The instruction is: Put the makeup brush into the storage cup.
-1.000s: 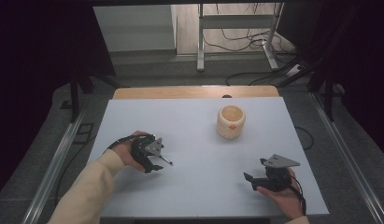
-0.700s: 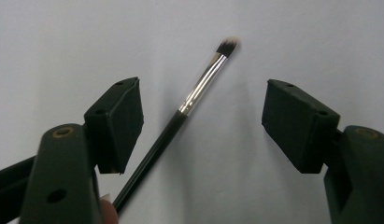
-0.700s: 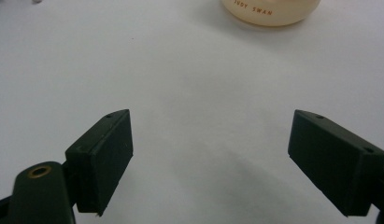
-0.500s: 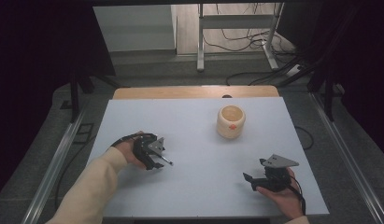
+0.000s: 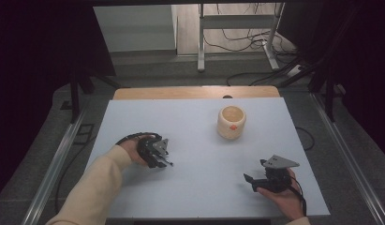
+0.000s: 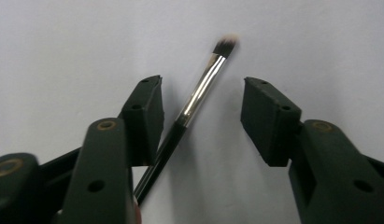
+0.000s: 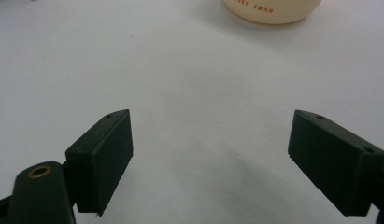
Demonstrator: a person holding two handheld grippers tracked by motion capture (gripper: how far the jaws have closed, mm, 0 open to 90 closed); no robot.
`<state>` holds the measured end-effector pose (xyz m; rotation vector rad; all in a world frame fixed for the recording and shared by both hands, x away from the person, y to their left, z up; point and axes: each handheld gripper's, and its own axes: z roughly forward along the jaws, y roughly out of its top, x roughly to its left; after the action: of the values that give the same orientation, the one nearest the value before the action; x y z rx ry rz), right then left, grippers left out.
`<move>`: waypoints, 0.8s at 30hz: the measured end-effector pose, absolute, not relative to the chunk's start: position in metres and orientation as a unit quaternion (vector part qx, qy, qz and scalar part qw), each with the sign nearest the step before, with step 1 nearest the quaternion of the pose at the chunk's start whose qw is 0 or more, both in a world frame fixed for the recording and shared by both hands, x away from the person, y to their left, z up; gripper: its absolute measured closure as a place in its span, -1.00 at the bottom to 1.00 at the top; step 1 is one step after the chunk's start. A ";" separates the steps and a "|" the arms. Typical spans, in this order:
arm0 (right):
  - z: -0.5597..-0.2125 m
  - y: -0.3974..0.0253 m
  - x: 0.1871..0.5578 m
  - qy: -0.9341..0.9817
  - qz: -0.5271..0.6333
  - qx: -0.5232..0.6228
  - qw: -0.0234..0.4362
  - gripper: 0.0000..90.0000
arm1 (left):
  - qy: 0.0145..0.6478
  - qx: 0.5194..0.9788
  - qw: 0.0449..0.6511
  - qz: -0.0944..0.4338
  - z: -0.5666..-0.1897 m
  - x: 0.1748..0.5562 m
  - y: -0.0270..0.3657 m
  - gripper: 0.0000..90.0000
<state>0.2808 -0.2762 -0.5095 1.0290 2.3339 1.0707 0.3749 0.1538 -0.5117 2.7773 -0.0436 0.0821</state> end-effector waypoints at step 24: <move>-0.508 -0.276 0.280 0.827 0.383 0.365 0.189 -0.69 | -0.056 0.986 0.154 -0.019 -0.508 0.382 0.143 0.86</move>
<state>0.2796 -0.2759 -0.5076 1.0263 2.3261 1.0758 0.3821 0.1427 -0.5082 2.8274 -0.1609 -0.0534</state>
